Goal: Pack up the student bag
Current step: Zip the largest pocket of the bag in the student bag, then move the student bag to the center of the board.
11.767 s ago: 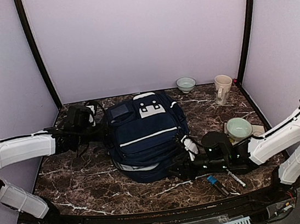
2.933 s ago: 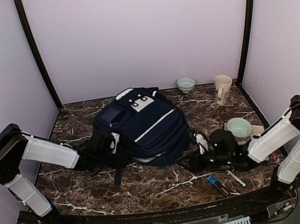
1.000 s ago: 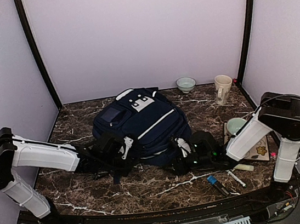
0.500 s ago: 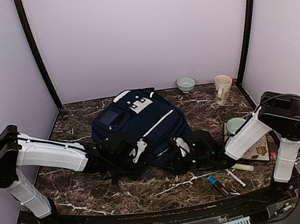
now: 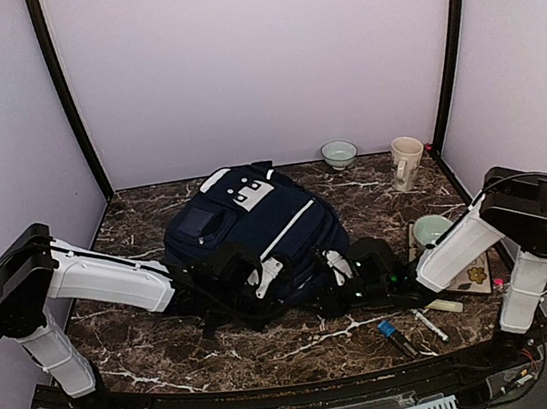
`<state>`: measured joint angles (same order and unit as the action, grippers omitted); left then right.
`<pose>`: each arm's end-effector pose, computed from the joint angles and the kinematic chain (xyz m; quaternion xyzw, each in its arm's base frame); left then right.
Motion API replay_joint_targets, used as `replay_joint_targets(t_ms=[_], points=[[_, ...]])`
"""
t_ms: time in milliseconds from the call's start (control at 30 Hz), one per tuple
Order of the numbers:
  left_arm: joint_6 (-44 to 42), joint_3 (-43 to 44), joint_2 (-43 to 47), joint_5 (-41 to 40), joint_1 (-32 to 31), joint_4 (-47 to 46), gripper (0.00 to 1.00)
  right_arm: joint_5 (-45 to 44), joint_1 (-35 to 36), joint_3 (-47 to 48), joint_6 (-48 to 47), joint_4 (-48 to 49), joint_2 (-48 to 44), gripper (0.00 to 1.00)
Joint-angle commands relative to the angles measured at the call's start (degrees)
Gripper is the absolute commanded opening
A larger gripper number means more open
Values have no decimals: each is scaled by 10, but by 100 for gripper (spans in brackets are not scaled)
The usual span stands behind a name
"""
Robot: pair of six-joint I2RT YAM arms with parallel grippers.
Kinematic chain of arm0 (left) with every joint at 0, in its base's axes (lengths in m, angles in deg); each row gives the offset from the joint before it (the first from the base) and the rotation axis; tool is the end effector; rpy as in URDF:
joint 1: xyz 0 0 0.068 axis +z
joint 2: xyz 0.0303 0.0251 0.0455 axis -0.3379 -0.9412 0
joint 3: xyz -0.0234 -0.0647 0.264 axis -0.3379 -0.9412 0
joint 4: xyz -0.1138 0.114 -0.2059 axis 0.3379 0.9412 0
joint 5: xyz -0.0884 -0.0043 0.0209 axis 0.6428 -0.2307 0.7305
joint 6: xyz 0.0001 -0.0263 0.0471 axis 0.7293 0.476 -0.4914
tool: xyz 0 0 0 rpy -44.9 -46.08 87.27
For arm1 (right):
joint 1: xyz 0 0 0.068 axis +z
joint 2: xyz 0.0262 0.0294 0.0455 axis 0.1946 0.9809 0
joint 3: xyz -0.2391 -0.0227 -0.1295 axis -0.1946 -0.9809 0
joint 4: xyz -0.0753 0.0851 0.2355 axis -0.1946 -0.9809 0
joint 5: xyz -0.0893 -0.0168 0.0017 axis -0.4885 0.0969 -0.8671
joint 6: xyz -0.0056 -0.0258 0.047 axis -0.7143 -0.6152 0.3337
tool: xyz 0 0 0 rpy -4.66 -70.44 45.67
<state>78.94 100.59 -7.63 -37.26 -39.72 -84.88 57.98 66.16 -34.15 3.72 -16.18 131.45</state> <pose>0.1717 -0.2994 0.1628 0.3939 0.8351 -0.2654 0.2776 0.1753 0.2608 0.1089 -0.2407 0.8369 0.3802 0.3117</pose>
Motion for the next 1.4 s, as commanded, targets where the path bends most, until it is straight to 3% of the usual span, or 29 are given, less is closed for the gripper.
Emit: replay_joint_targets(t_ms=[0,133,200,400,500,667,767,1033,1367], points=[[-9,13,0,73,-24,-22,0,-29,-5,-21,-17,18,-49,57],[-12,11,0,81,-24,-16,0,-44,-4,-41,-25,4,-75,57],[-15,10,5,84,-24,-14,5,-48,-4,-49,-27,1,-83,57],[-30,-26,69,66,-24,-31,46,-53,-4,-73,-23,2,-104,57],[-38,-44,114,9,-25,-19,54,-50,-4,-81,-21,3,-131,57],[-27,-64,178,-200,-28,33,56,-47,-4,-88,-18,-3,-155,58],[-23,-78,208,-267,-29,55,57,-37,-3,-90,-14,8,-159,58],[-14,-86,191,-295,-30,68,54,-44,-11,-46,-12,25,-77,57],[-41,-66,129,-264,-36,46,50,16,-108,21,-41,28,-11,57]])
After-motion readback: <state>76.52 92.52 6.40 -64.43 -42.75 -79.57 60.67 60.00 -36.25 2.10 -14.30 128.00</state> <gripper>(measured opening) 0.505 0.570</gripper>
